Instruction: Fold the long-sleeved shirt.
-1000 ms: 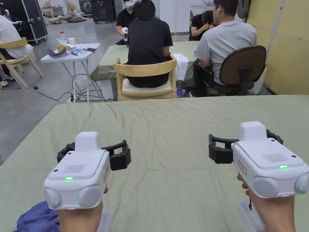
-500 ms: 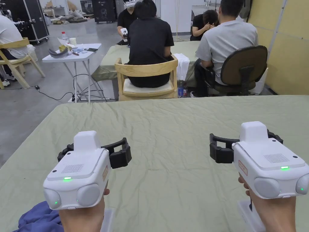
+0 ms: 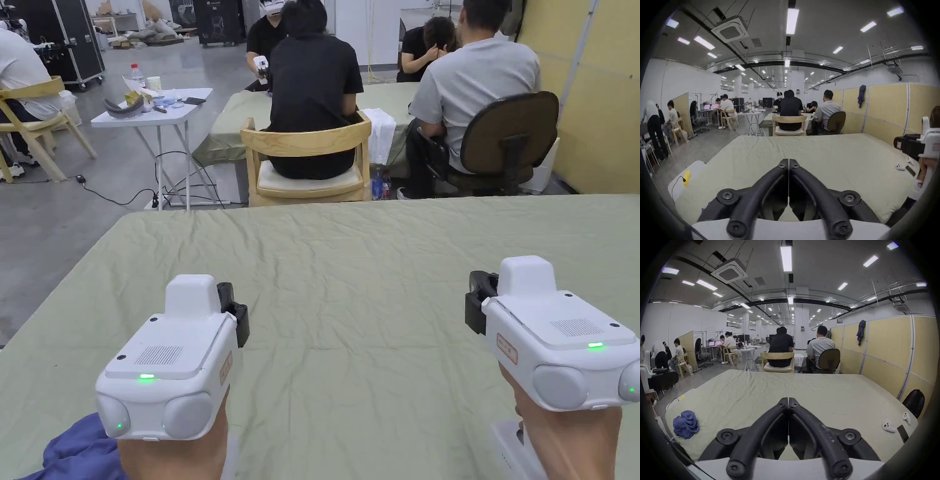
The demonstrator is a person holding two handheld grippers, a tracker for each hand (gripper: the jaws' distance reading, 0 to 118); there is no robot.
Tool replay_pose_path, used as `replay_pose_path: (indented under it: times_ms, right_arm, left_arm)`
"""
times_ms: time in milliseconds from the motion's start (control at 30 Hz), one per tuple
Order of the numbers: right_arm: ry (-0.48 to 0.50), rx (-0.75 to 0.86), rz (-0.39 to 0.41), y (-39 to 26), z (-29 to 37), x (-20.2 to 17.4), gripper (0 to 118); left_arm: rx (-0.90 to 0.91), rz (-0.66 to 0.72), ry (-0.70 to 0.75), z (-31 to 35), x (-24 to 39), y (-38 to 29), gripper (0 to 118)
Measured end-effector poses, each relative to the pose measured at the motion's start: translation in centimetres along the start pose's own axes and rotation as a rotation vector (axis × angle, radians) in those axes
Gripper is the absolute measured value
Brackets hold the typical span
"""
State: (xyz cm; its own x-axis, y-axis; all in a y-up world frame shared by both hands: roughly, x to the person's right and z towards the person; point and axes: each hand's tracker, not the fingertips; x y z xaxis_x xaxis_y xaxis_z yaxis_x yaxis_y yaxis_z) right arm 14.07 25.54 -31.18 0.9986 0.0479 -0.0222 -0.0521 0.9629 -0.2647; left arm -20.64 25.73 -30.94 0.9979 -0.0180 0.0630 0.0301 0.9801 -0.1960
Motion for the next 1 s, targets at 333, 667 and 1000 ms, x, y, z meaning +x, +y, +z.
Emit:
replay_pose_path:
  times_ms: [333,667,1000]
  right_arm:
    - [-0.035,-0.010,-0.015,-0.5,0.0,0.0,1]
    - [0.027,-0.002,0.030,-0.6,-0.6,-2.9,1]
    - [0.274,0.006,0.070,-1.0,-2.5,-12.9,1]
  left_arm:
    - [-0.002,0.050,-0.021,0.1,0.0,0.3,0]
    - [-0.018,0.075,0.037,1.7,-3.1,-0.9,0]
    - [-0.056,0.092,0.246,7.1,-11.7,-3.7,0]
